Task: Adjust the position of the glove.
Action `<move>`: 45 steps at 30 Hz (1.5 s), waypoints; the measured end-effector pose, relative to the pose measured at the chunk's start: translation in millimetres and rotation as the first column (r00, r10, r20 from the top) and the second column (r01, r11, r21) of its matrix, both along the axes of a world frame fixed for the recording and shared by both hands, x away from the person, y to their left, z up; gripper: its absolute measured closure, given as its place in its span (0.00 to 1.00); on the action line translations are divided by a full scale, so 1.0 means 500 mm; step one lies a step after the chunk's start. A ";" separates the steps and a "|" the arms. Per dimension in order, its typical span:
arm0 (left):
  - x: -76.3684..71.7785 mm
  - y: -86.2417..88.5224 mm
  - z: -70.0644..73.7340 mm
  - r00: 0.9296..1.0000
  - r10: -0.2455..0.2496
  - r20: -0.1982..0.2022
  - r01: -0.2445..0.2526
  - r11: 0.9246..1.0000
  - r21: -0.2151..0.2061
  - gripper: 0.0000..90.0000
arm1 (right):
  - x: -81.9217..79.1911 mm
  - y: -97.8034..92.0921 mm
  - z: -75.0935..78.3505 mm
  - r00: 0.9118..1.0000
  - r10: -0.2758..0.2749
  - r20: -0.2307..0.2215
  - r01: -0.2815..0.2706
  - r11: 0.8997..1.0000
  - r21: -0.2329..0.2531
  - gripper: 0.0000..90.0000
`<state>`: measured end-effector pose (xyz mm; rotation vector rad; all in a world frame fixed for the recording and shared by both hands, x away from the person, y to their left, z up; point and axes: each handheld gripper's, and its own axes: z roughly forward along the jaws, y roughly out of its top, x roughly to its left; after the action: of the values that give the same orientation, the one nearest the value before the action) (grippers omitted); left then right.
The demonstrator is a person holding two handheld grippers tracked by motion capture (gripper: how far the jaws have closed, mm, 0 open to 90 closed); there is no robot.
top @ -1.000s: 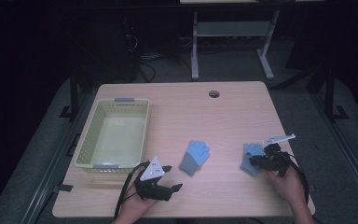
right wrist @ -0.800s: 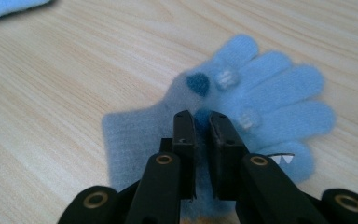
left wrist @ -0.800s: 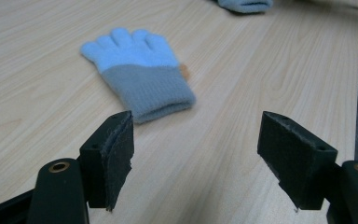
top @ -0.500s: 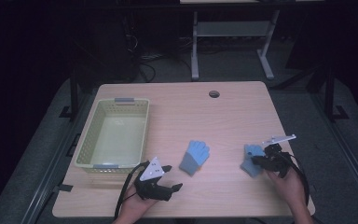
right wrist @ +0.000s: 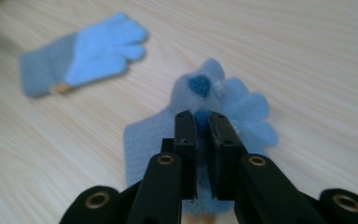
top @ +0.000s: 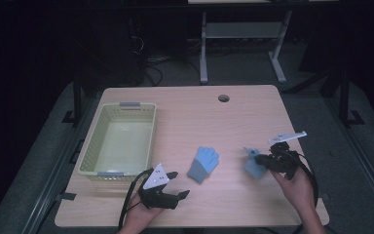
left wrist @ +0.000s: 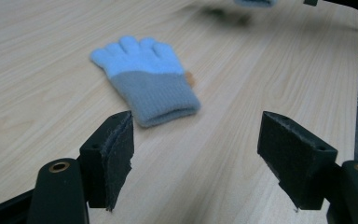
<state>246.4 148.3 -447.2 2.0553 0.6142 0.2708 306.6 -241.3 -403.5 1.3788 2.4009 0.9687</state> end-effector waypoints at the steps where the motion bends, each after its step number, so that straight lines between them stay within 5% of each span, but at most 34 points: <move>1: 0.000 0.000 0.000 1.000 0.000 0.000 0.000 1.000 0.000 0.30 | 0.000 0.000 0.000 1.000 0.000 0.000 0.000 1.000 0.000 0.93; 10: -0.003 0.001 0.004 1.000 0.000 0.013 0.000 1.000 -0.010 0.30 | 0.027 0.118 0.046 0.996 0.092 -0.001 -0.092 0.995 0.032 0.92; 23: -0.005 0.004 0.008 1.000 -0.007 0.026 0.007 1.000 -0.001 0.30 | 0.071 0.247 0.011 0.987 0.153 -0.050 -0.151 0.987 0.047 0.91; 45: -0.009 0.003 0.009 0.999 -0.001 0.037 0.001 1.000 -0.006 0.30 | 0.084 0.301 -0.060 0.979 0.101 -0.177 -0.083 0.991 0.107 0.85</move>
<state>242.0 149.9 -442.6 2.0402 0.5907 0.3061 348.8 -90.7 -433.3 1.4598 2.6028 1.0387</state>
